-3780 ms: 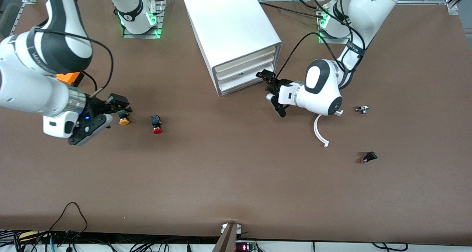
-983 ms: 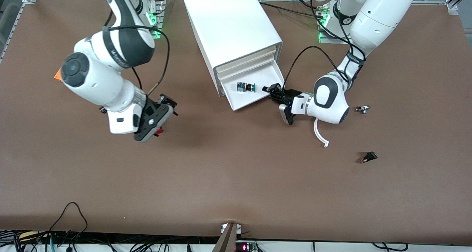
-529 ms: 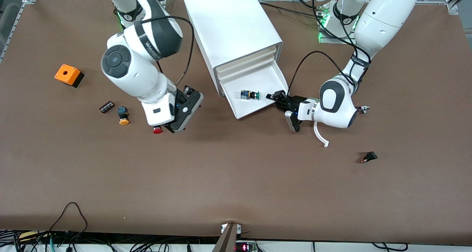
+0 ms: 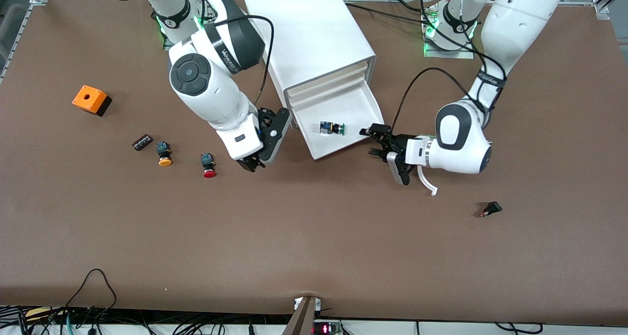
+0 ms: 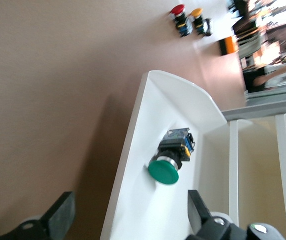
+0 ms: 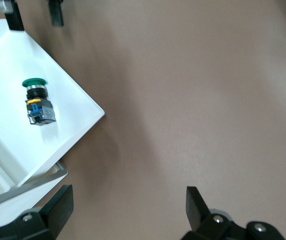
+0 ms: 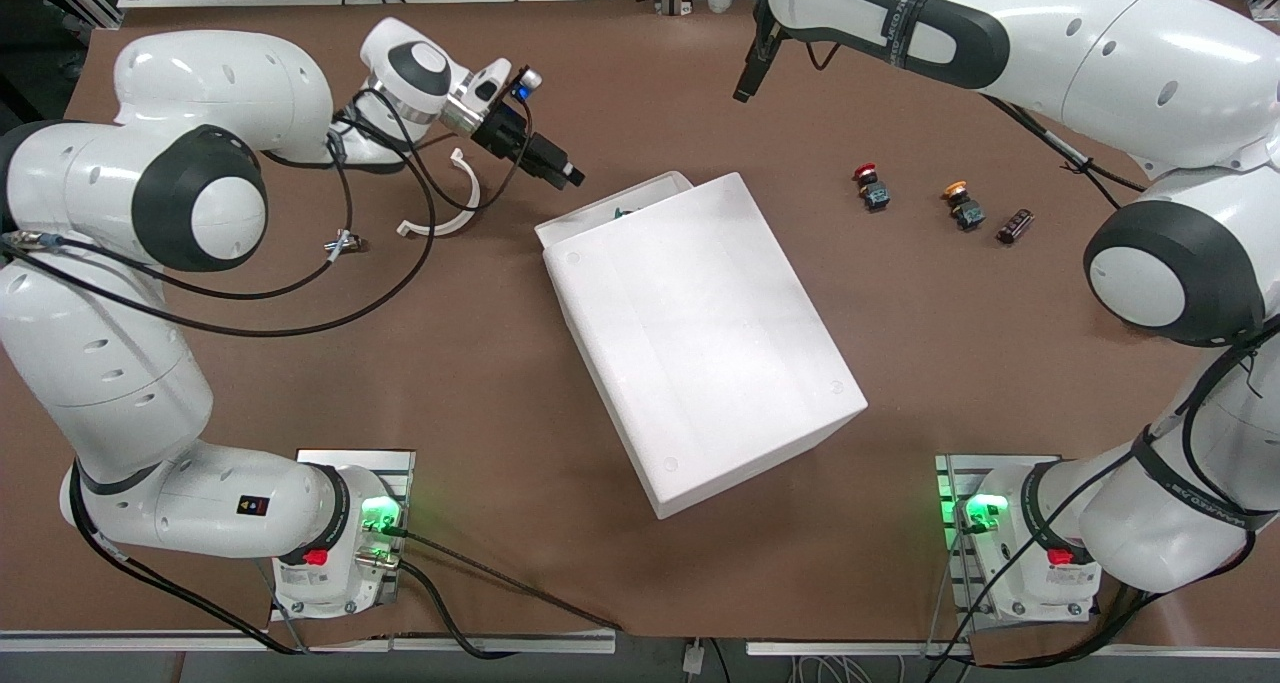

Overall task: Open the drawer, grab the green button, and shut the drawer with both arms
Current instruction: 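Grasp the green button with the right gripper while the left gripper withdraws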

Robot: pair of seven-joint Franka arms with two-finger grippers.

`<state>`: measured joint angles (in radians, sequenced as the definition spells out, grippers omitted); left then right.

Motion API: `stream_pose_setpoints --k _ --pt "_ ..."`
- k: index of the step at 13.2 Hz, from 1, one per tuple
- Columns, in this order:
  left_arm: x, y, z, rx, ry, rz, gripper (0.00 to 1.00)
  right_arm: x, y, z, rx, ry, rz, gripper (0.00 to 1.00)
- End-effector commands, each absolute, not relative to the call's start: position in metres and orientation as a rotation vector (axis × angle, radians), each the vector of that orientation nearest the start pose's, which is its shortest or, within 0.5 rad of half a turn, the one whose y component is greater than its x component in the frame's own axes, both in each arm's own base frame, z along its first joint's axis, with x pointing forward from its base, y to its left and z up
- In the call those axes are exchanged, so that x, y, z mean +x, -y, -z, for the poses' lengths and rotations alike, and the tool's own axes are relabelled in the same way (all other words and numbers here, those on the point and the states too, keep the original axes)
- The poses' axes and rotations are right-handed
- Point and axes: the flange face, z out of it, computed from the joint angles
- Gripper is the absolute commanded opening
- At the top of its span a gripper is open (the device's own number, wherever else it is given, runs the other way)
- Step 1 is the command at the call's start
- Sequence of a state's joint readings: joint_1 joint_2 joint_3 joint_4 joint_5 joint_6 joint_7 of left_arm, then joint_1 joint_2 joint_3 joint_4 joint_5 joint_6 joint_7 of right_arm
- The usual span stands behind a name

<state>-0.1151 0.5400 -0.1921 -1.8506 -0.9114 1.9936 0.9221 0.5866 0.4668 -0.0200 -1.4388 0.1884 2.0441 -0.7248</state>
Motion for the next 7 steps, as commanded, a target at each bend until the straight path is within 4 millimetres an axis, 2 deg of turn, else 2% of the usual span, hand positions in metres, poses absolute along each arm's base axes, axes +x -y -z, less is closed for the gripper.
stream_pose_setpoints --k 1,3,4,7 --pt "0.582 0.221 -0.291 2.258 0.781 0.16 1.0 0.586 -0.424 -0.438 -2.4 1.794 0.253 1.0" --pt "0.59 0.221 -0.338 2.34 0.819 0.25 1.0 0.59 -0.431 -0.428 -2.401 1.818 0.244 1.0" --pt "0.591 0.217 -0.36 2.4 0.831 0.289 1.0 0.586 -0.438 -0.423 -2.396 1.855 0.231 1.0" --pt "0.585 0.185 -0.407 2.637 0.81 0.362 1.0 0.567 -0.462 -0.417 -2.372 1.939 0.213 1.0"
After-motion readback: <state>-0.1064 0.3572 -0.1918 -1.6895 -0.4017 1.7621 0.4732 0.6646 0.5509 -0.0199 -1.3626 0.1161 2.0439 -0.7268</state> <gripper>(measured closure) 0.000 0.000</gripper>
